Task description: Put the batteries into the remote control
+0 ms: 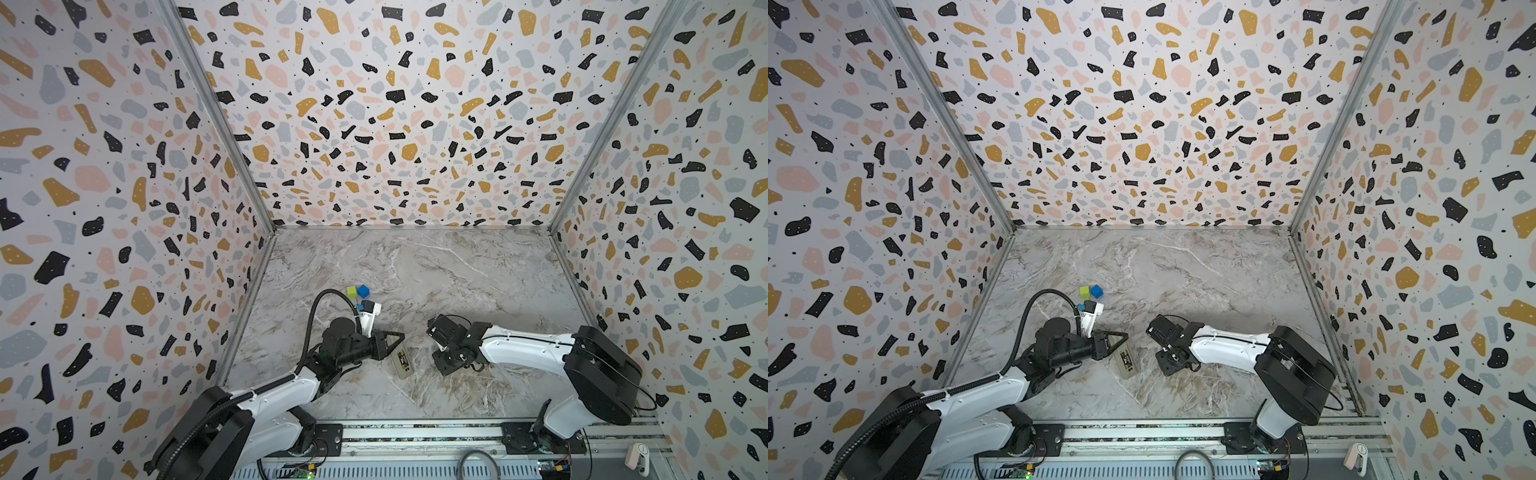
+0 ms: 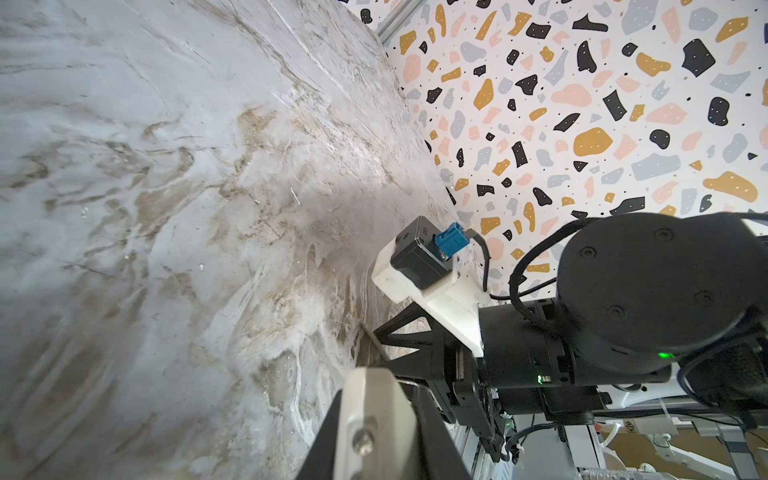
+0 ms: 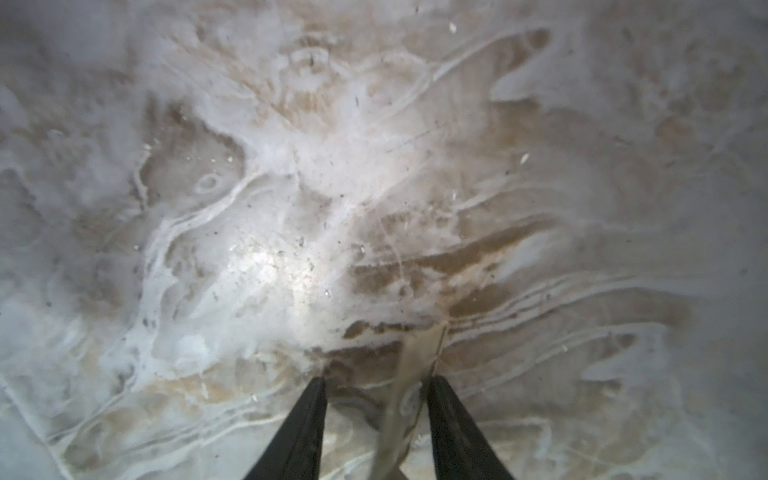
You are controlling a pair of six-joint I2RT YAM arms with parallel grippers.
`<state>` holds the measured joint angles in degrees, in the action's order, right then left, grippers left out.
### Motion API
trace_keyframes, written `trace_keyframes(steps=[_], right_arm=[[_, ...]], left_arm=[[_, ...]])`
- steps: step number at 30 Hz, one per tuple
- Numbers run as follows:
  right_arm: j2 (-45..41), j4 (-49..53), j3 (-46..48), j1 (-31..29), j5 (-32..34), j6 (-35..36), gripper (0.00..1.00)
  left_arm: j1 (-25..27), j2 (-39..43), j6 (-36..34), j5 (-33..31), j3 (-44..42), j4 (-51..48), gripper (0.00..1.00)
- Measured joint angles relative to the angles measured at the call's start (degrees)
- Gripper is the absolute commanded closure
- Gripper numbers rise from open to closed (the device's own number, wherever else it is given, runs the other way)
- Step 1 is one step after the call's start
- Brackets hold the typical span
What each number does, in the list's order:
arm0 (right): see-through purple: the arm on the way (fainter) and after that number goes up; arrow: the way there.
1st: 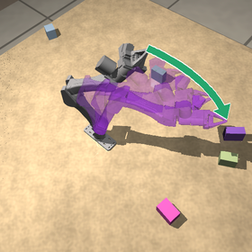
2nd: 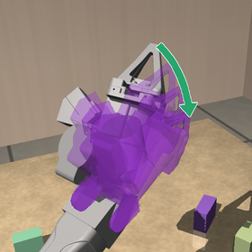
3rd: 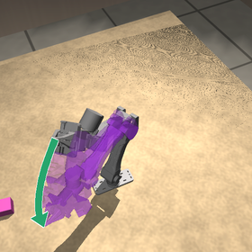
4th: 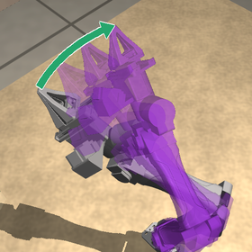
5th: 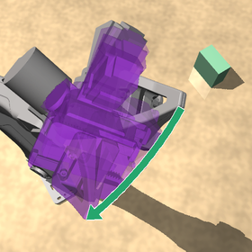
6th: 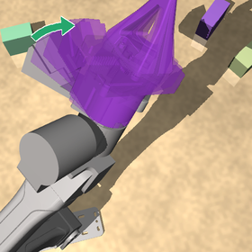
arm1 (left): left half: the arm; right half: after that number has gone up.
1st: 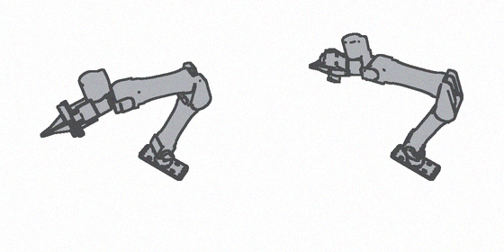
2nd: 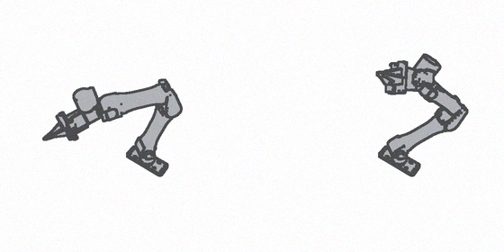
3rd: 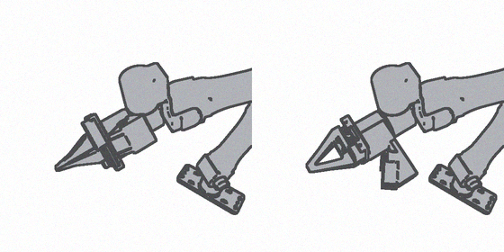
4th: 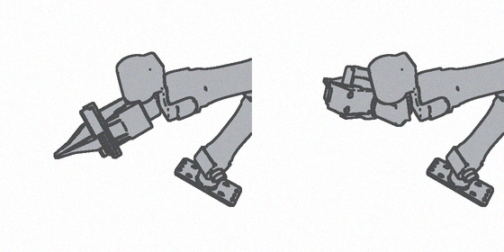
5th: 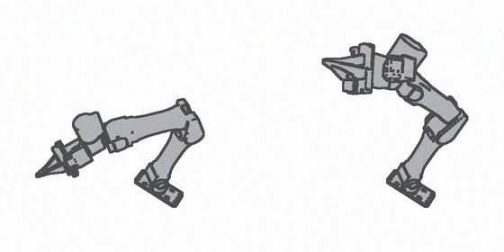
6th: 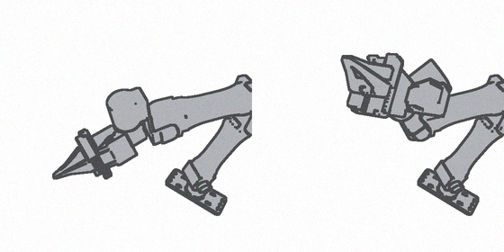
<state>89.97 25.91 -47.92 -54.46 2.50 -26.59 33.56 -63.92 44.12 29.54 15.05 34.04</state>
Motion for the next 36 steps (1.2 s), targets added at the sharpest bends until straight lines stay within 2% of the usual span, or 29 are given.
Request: trace_keyframes(steps=[11, 36], right_arm=[[0.00, -0.68, 0.31, 0.35, -0.09, 0.00, 0.60], [-0.02, 1.62, -1.97, -0.28, 0.59, 0.00, 0.59]], left_arm=[[0.00, 0.07, 0.00, -0.02, 0.00, -0.02, 1.00], [0.00, 0.28, 0.00, -0.04, 0.00, -0.09, 1.00]])
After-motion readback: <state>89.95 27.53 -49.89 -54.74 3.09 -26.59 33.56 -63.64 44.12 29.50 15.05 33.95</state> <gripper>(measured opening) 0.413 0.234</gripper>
